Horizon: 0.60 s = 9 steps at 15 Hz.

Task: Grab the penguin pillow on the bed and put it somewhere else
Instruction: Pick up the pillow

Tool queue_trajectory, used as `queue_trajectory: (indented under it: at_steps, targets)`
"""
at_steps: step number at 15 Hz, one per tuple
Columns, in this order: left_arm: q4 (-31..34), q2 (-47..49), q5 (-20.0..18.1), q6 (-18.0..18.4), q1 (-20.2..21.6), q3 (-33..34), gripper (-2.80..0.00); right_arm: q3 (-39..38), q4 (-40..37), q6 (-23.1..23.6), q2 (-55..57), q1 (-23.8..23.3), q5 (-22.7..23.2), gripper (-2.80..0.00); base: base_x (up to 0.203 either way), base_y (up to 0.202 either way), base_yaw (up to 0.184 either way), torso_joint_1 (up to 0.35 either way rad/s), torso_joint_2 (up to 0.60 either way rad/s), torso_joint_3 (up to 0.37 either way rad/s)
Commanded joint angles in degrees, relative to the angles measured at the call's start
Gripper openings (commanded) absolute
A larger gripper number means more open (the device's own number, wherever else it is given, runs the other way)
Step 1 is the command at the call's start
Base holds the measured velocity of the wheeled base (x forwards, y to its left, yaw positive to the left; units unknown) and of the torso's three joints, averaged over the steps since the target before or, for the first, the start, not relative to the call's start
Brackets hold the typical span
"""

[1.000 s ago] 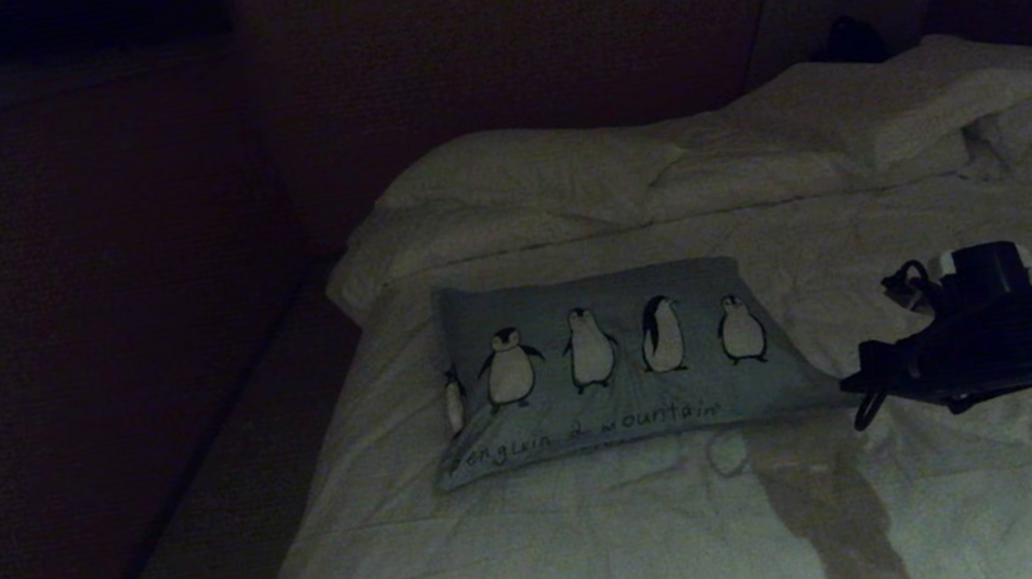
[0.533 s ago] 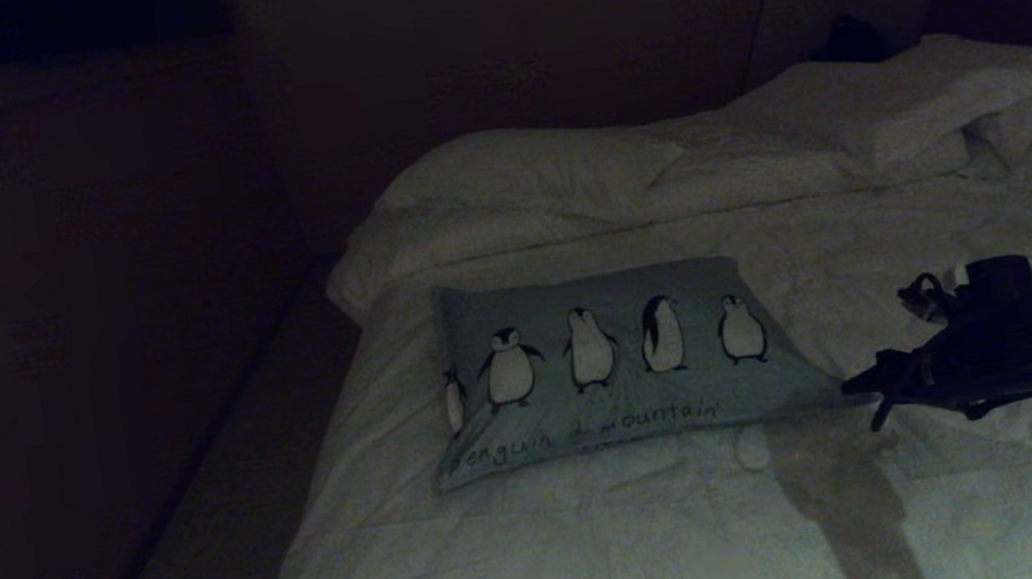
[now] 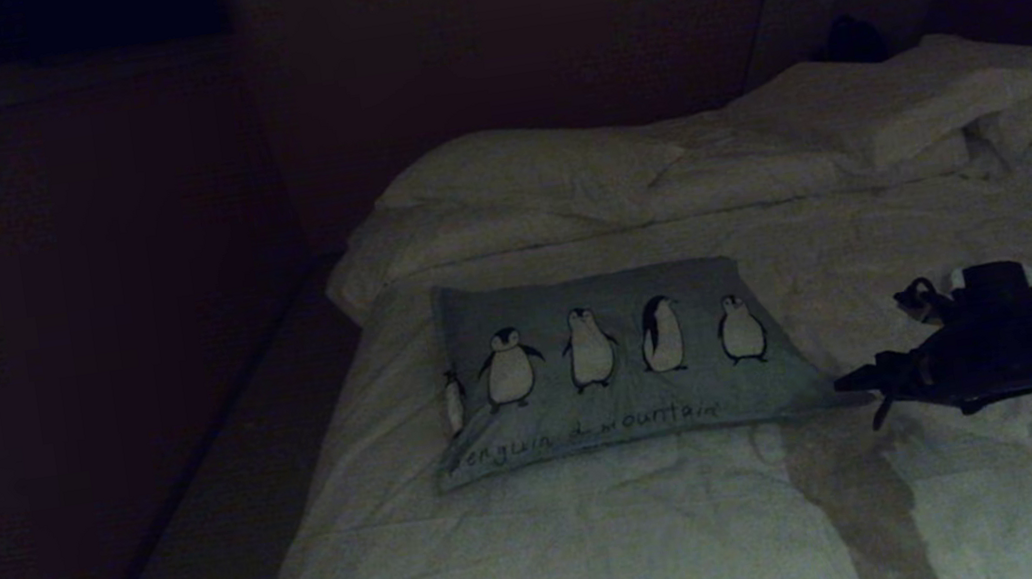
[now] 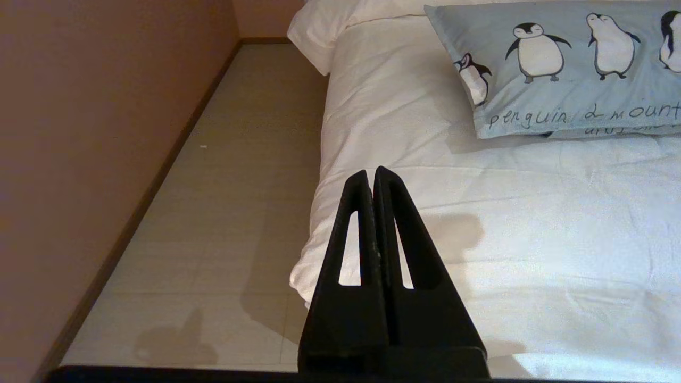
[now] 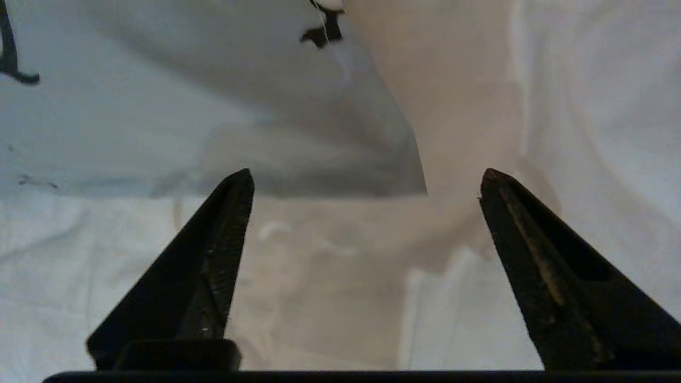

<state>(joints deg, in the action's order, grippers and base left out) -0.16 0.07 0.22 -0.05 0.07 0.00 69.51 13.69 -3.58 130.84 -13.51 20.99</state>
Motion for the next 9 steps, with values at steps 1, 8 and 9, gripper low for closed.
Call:
queue_trajectory:
  at_steps: [1, 8, 9]
  targets:
    - [-0.02, 0.01, 0.04, -0.04, 0.01, 0.0, -2.8, 1.43, -0.26, 0.36, 1.58, -0.03, 0.1, 0.0, 0.0, 0.0, 0.0, 0.0, 0.0, 0.0]
    - [-0.02, 0.01, 0.04, -0.04, 0.01, 0.0, -2.8, -2.2, 5.0, 24.75, -0.8, 0.36, -3.11, 0.0, 0.0, 0.0, 0.0, 0.0, 0.0, 0.0]
    - [-0.02, 0.01, 0.04, -0.04, 0.01, 0.0, -2.8, -1.98, 6.56, 28.33, -0.56, 1.4, -7.06, 0.0, 0.0, 0.0, 0.0, 0.0, 0.0, 0.0]
